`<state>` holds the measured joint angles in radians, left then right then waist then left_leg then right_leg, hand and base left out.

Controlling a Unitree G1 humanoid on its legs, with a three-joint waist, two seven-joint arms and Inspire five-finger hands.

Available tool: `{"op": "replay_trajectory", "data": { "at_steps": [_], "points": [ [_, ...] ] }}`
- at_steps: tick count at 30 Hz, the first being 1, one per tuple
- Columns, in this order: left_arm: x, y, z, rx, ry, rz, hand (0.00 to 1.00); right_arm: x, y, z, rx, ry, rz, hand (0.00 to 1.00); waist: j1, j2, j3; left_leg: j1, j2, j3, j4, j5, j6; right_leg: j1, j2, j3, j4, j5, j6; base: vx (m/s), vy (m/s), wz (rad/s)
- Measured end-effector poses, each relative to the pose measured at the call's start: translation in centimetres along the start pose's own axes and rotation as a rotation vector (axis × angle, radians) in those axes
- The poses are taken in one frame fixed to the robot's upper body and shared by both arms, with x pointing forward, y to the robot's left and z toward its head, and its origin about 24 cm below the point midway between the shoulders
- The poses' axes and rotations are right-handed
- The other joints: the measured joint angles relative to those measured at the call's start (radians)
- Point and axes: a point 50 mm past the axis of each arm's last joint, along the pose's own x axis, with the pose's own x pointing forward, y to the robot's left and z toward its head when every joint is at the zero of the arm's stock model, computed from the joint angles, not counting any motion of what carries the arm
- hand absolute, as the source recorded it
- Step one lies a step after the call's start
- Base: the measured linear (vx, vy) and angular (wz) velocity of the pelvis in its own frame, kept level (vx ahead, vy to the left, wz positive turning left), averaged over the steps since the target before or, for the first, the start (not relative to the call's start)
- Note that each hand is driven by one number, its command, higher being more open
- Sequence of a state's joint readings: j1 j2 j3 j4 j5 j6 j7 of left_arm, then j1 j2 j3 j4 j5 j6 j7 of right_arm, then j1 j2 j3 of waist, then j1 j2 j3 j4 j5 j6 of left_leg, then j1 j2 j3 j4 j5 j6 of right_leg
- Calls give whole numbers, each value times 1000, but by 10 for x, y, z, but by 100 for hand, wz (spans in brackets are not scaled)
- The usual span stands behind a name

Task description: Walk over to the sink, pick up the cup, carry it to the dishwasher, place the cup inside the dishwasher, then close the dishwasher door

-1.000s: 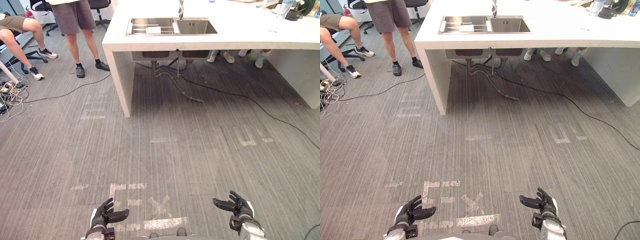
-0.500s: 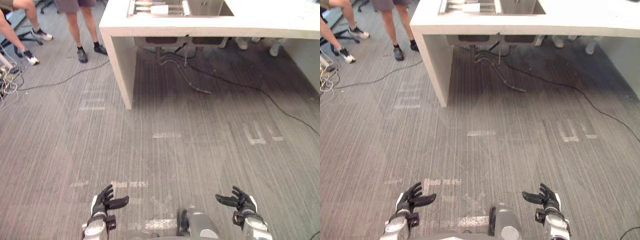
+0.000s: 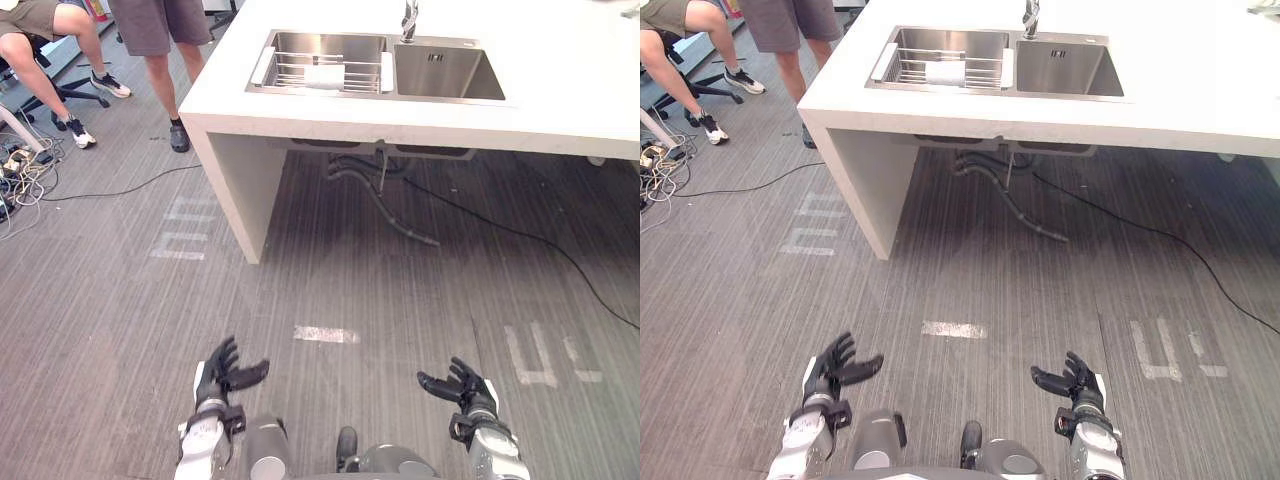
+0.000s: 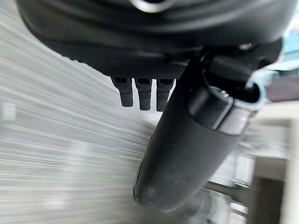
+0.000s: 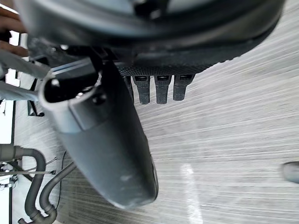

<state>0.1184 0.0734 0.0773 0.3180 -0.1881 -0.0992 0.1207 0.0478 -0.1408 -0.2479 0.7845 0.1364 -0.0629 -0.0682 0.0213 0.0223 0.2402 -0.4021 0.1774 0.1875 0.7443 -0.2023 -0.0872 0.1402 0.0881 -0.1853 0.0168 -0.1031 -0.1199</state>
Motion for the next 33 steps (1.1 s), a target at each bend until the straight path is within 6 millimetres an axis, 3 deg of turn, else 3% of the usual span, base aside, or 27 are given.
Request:
{"op": "replay_trajectory", "data": {
  "at_steps": [2, 3, 4, 5, 6, 7, 8, 9, 10, 11, 12, 13, 14, 16, 17, 18, 20, 21, 22, 24, 25, 26, 28, 30, 33],
  "points": [
    [0, -11, 27, -21, -120, -27, 90, -1, -5, -2, -12, 7, -11, 90, 9, -1, 1, 9, -90, -51, -375, 86, -4, 29, -19, 25, -1, -41, 27, 488, 70, -36],
    [-2, -16, 43, -30, -194, -35, 90, -5, -9, -5, -32, 4, -16, 90, 16, 8, 0, 20, -108, -82, -557, 158, -21, 52, -16, 54, -1, -71, 46, 514, 132, -50],
    [-3, -17, 52, -31, -231, -32, 90, -8, -11, -7, -41, -4, -15, 90, 17, 19, -3, 20, -110, -94, -595, 170, -18, 71, -14, 68, 1, -90, 56, 659, 200, -78],
    [-7, -15, 71, -9, -318, -8, 90, -24, -14, -15, -62, -23, 10, 90, 19, 14, -7, 33, -116, -91, -555, 286, 40, 109, -33, 117, 32, -146, 103, 708, 258, -75],
    [-11, -15, 83, 0, -375, 3, 90, -34, -17, -19, -89, -40, 31, 90, 16, 8, -13, 30, -117, -83, -509, 316, 85, 93, -48, 156, 102, -185, 139, 623, 242, -73],
    [-14, -14, 92, 6, -418, 9, 90, -40, -18, -22, -100, -48, 45, 90, 12, -4, -17, 21, -121, -71, -462, 290, 106, 73, -63, 180, 164, -208, 153, 628, 242, -55],
    [-20, -12, 110, 47, -501, 15, 90, -50, -22, -29, -120, -44, 68, 90, 3, -30, -22, 22, -128, -38, -382, 204, 109, 21, -92, 214, 324, -237, 189, 608, 217, -70],
    [-25, -9, 124, 88, -574, 21, 90, -55, -25, -35, -129, -29, 83, 90, 3, -56, -25, 52, -132, 2, -332, 141, 114, -61, -120, 231, 555, -244, 322, 593, 199, -71],
    [-27, -7, 130, 118, -607, 30, 90, -57, -26, -38, -136, -20, 93, 90, -6, -70, -26, 75, -141, 12, -317, 112, 123, -107, -140, 234, 676, -219, 398, 451, 149, -45],
    [-26, -3, 139, 173, -647, 40, 90, -60, -27, -42, -148, -3, 111, 90, -37, -87, -29, 116, -158, 10, -311, 77, 132, -164, -165, 229, 841, -159, 398, 540, 128, -7],
    [-27, 2, 147, 231, -689, 72, 90, -62, -29, -44, -163, 6, 135, 90, -62, -93, -27, 184, -166, 16, -316, 29, 150, -226, -197, 197, 999, -160, 378, 640, 131, -14],
    [-29, 7, 154, 263, -722, 113, 90, -63, -31, -46, -178, 15, 162, 90, -73, -82, -25, 260, -153, 28, -342, 0, 145, -280, -223, 148, 1044, -175, 312, 624, 108, -29],
    [-31, 9, 157, 281, -743, 137, 90, -65, -30, -47, -179, 17, 175, 90, -74, -76, -26, 298, -144, 36, -363, -9, 142, -307, -230, 124, 1039, -187, 289, 493, 54, -46],
    [-40, 19, 172, 324, -832, 209, 90, -70, -31, -47, -189, 5, 217, 90, -84, -57, -35, 411, -110, 50, -447, -26, 113, -426, -226, 55, 915, -220, 231, 482, -25, -27],
    [-42, 22, 176, 335, -851, 225, 90, -70, -33, -45, -197, -2, 222, 90, -91, -57, -35, 436, -104, 52, -466, -27, 102, -446, -223, 43, 865, -222, 227, 511, -97, -9],
    [-43, 28, 181, 350, -873, 251, 90, -70, -38, -41, -214, -14, 230, 90, -96, -55, -35, 489, -93, 57, -503, -32, 94, -478, -204, 31, 725, -205, 196, 531, -137, 2],
    [-41, 34, 189, 367, -899, 277, 90, -69, -45, -36, -233, -28, 225, 90, -109, -54, -36, 542, -75, 47, -542, -51, 62, -512, -165, 54, 481, -123, 180, 544, -173, 27],
    [-36, 35, 191, 386, -901, 275, 90, -70, -51, -36, -248, -23, 220, 90, -124, -63, -41, 570, -66, 29, -540, -76, 23, -490, -146, 72, 368, 80, 143, 690, -238, 34],
    [-29, 36, 186, 395, -864, 267, 90, -68, -58, -33, -262, -25, 204, 90, -125, -15, -40, 584, -23, 6, -527, -82, 13, -461, -104, 65, 372, 97, 99, 581, -196, 28],
    [-20, 38, 190, 448, -847, 237, 90, -68, -64, -29, -254, -38, 184, 90, -124, 10, -43, 582, -10, -31, -482, -53, 3, -459, -99, 57, 429, 20, 76, 585, -231, 17],
    [-18, 35, 194, 466, -853, 208, 90, -69, -66, -30, -255, -29, 185, 90, -134, 24, -38, 569, 8, -71, -404, -31, -27, -415, -94, 32, 426, -13, 64, 599, -276, 34],
    [-17, 33, 197, 475, -862, 188, 90, -70, -66, -32, -254, -24, 189, 90, -137, 27, -37, 548, 18, -89, -334, -16, -30, -384, -91, 20, 417, -26, 59, 446, -237, 42],
    [-16, 29, 204, 506, -880, 152, 90, -75, -65, -36, -251, -17, 195, 90, -138, 27, -36, 457, 53, -115, -65, 49, -37, -281, -81, 6, 354, -44, 46, 332, -162, 27],
    [-18, 34, 213, 578, -902, 145, 90, -82, -61, -37, -231, -30, 192, 90, -136, 28, -37, 350, 100, -60, 110, -9, -36, -165, -73, -5, 257, -44, 45, 284, -111, 15],
    [-20, 41, 220, 627, -921, 164, 90, -86, -62, -40, -225, -28, 179, 90, -121, 37, -43, 284, 118, 11, -7, -55, -15, -108, -74, 0, 201, -45, 44, 195, -46, 0]
  ]
}}
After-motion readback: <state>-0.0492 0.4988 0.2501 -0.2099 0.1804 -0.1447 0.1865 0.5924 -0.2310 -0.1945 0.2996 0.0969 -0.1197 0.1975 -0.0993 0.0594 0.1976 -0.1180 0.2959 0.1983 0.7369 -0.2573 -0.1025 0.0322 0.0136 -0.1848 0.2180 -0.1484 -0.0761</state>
